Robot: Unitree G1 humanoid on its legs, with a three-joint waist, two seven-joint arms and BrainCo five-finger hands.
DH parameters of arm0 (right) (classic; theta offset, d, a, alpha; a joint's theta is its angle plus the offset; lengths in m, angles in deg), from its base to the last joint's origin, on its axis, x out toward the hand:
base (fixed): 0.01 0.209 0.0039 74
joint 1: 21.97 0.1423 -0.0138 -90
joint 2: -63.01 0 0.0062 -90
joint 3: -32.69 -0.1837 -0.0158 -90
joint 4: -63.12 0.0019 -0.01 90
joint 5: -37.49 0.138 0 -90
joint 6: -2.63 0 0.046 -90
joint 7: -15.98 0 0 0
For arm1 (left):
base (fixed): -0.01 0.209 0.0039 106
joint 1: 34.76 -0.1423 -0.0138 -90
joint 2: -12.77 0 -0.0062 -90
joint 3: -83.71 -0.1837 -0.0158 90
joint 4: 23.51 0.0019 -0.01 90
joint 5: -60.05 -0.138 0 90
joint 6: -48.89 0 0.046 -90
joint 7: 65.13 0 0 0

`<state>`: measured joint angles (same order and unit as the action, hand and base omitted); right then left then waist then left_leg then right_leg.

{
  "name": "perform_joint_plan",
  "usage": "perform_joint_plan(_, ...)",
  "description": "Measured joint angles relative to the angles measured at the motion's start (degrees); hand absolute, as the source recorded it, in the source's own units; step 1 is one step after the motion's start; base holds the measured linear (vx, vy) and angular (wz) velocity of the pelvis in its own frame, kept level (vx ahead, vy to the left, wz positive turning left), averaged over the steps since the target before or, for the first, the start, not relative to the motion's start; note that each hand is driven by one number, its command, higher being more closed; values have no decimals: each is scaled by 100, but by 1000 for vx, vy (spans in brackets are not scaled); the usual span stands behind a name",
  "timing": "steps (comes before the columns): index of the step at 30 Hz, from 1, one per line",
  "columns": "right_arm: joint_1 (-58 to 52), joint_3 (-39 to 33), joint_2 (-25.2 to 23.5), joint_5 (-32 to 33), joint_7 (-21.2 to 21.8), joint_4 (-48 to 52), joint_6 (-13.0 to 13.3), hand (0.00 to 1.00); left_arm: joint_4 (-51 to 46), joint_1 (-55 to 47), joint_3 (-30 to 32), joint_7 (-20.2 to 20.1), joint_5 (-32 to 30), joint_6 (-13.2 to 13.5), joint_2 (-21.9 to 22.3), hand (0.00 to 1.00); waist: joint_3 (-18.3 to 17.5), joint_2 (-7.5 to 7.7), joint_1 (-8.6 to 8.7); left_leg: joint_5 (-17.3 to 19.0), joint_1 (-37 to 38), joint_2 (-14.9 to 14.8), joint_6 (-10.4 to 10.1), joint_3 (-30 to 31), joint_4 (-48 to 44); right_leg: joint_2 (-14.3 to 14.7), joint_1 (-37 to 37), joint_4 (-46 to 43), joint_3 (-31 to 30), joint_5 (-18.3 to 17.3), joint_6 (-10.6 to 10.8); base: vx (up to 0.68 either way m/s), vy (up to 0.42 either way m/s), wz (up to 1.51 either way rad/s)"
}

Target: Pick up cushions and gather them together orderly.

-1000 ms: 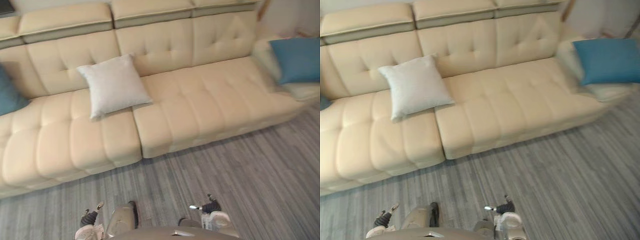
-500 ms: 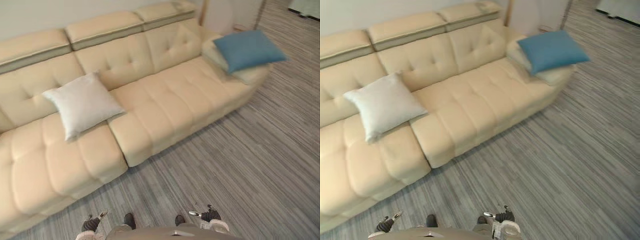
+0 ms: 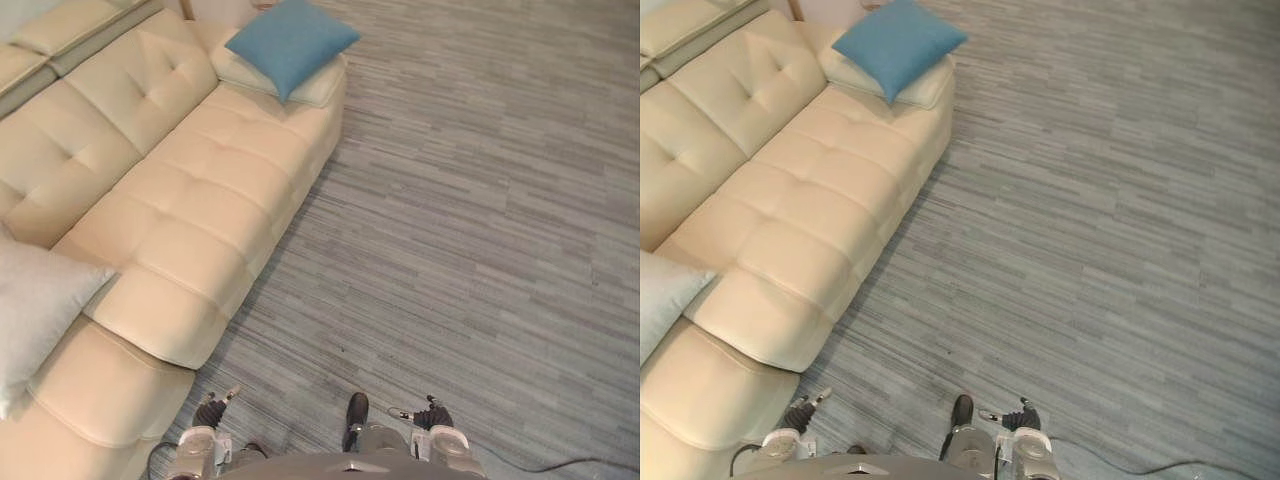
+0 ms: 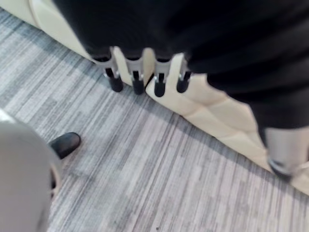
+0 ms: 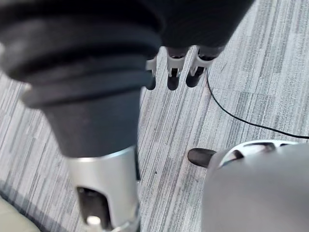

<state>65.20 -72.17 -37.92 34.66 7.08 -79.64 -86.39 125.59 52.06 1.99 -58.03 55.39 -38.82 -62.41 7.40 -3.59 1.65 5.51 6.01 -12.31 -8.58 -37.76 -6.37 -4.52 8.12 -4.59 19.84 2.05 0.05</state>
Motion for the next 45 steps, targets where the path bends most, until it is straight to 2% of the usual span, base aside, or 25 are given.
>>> perform_joint_plan(1, -4, 1, 11, 24, -3, -3, -5, 0, 20, -7, 1, 1, 0, -13, -3, 0, 12, 6, -7, 23, -28, -86, -31, 9, -235, 10, 0, -63, -48, -76, 14, 34, -104, -44)
perform_joint_plan(3, -70, 33, 12, 28, -32, -2, -13, 0, -167, -65, 17, 6, 41, -13, 2, 0, 13, 31, -116, 1, -712, -876, 163, 575, -2689, 144, -113, -385, -498, -433, -83, 108, -119, -79)
perform_joint_plan(4, -69, 57, 1, 28, -40, -6, -19, 0, -184, -68, 12, 4, 59, -3, 26, 0, 13, 35, -159, 79, -954, -880, 208, 998, -3105, 174, -125, -384, -627, -452, -113, 142, -7, -78)
perform_joint_plan(8, 75, 32, 35, 26, -45, -183, -72, 0, -254, -55, 24, 3, 192, 32, 75, 0, 78, 16, -247, 1055, -1513, 103, 279, 2092, -3157, 95, -375, -281, -1284, -485, -130, 164, 104, -80)
perform_joint_plan(11, 56, 11, 21, 31, -51, -190, -112, 0, -379, -58, 39, 3, 219, 32, 109, 0, 102, -19, -330, 1028, -1862, 377, 317, 2259, -2405, 38, -563, -274, -1519, -645, 47, 119, 157, -56)
perform_joint_plan(13, -92, 22, -18, 32, -88, 11, -117, 0, -457, -55, 79, 6, 212, 31, 171, 0, 128, -84, -386, 731, -2004, 408, 303, 2521, -1392, 34, -672, -283, -1700, -775, 249, 206, 303, -65)
perform_joint_plan(14, -143, 51, -10, 31, -149, 80, -112, 0, -455, -44, 127, 16, 211, 31, 252, 0, 114, -171, -486, 256, -1940, 432, 308, 2518, -1224, 89, -751, -254, -1877, -838, 378, 247, 293, -79)
perform_joint_plan(15, -104, 63, -55, 42, -162, 117, -118, 0, -447, -32, 135, 18, 198, 29, 268, 0, 122, -222, -504, 238, -1951, 468, 358, 2489, -1253, 68, -737, -406, -1907, -900, 348, 294, 289, -69)
perform_joint_plan(16, -117, 83, -162, 42, -167, 224, -119, 0, -448, -22, 138, 12, 175, 28, 227, 0, 128, -136, -471, 298, -1965, 514, 448, 2433, -1272, 34, -570, -997, -1857, -1079, 381, 235, 200, -27)
perform_joint_plan(19, -119, 78, -358, 32, -172, 194, -122, 0, -536, -28, 324, 18, 196, 57, 168, 0, 55, 177, -560, 448, -1879, 715, 653, 2167, -1348, -22, -695, -1076, -1918, -1296, 346, 276, 129, -25)
perform_joint_plan(22, 94, 119, -428, 17, -159, 19, -92, 0, -509, -30, 458, 15, 188, 55, 167, 0, 29, 223, -588, 735, -1805, 857, 938, 2012, -1701, -195, -924, -756, -2234, -1334, 458, 271, 166, -46)
perform_joint_plan(24, 112, 92, -431, 12, -142, -50, -96, 0, -451, -46, 487, 21, 193, 50, 164, 0, -26, 220, -602, 1115, -1657, 1022, 1075, 1845, -1745, -380, -358, -2012, -2482, -1650, 937, 326, 186, -46)
perform_joint_plan(26, 149, 53, -409, 7, -124, -37, -97, 0, -433, -47, 447, 20, 212, 28, 126, 0, -32, 238, -586, 1235, -1509, 1067, 1126, 1692, -1739, -434, 113, -3173, -2588, -1679, 1133, 264, 95, -22)
perform_joint_plan(27, 194, 87, -366, -11, -119, -56, -101, 0, -429, -69, 302, 27, 221, -5, 34, 0, 14, 331, -495, 1309, -1048, 1183, 1226, 1636, -1625, -565, 563, -4511, -2445, -1243, 1287, 329, 58, -7)
perform_joint_plan(29, 195, 104, -333, -111, -116, -56, -88, 0, -419, -116, 121, 26, 220, -11, -52, 0, 42, 313, -439, 1366, -615, 1187, 1249, 1644, -1411, -691, 705, -5144, -2043, -1120, 985, 345, 18, -8)
perform_joint_plan(30, 233, 140, -294, -180, -111, -71, -77, 0, -412, -149, 57, 34, 220, -39, -100, 0, 95, 269, -417, 1358, -67, 1157, 1231, 1641, -1006, -755, 948, -5556, -1421, -1440, 540, 334, -21, -15)
perform_joint_plan(32, 302, 208, -229, -200, -109, -119, -70, 0, -396, -183, 19, 45, 224, -53, -93, 0, 111, 273, -303, 1333, 318, 1061, 1189, 1651, -719, -745, 1282, -5276, -711, -1775, 217, 387, -102, -4)
perform_joint_plan(35, 411, 254, -218, -198, -119, -7, -66, 0, -359, -124, -21, 47, 223, -68, -48, 0, 157, 279, -140, 1318, 568, 919, 1162, 1736, -463, -629, 1808, -3944, -321, -1697, 137, 356, -178, 17)
perform_joint_plan(36, 449, 246, -222, -194, -118, 8, -66, 0, -311, -82, -129, 56, 220, -80, -54, 0, 248, 303, -92, 1310, 799, 868, 1148, 1822, -252, -507, 1881, -2621, -444, -1147, 200, 335, -195, 29)
perform_joint_plan(37, 454, 246, -229, -194, -119, 4, -70, 0, -310, -85, -167, 59, 220, -83, -68, 0, 270, 343, -79, 1298, 885, 887, 1126, 1904, -178, -489, 1867, -2098, -530, -896, 254, 469, -276, 46)
perform_joint_plan(38, 455, 240, -230, -189, -119, -17, -71, 0, -290, -86, -167, 75, 216, -86, -109, 0, 331, 467, -39, 1283, 1103, 959, 1061, 2162, -23, -445, 1699, -1401, -676, 62, 307, 561, -351, 24)
perform_joint_plan(39, 584, 136, -189, -211, -119, -89, -71, 0, -142, 59, -149, 96, 210, -93, -37, 0, 435, 338, -82, 1210, 1174, 892, 983, 2656, 79, -276, 1599, -1436, -694, 315, 106, 471, -293, 8)
perform_joint_plan(41, 697, -113, -214, -170, -113, -169, -66, 0, -79, 132, -144, 85, 200, -91, -18, 0, 529, 337, -75, 957, 1180, 1092, 929, 3285, 139, -257, 1764, -1963, -863, -127, 46, 271, -197, -21)
perform_joint_plan(43, 668, -218, -156, -194, -131, -225, -77, 0, 16, 134, -46, 87, 117, -90, 25, 0, 482, 254, -39, 946, 1209, 898, 865, 3476, -298, -192, 1760, -2537, -801, -679, -15, 357, -226, -3)
perform_joint_plan(45, 541, -260, -84, -206, -133, -219, -85, 0, 20, 129, 90, 84, 85, -89, 131, 0, 453, 134, -53, 961, 887, 701, 816, 3661, -1238, -85, 1500, -2504, -599, -897, -37, 416, -204, 30)
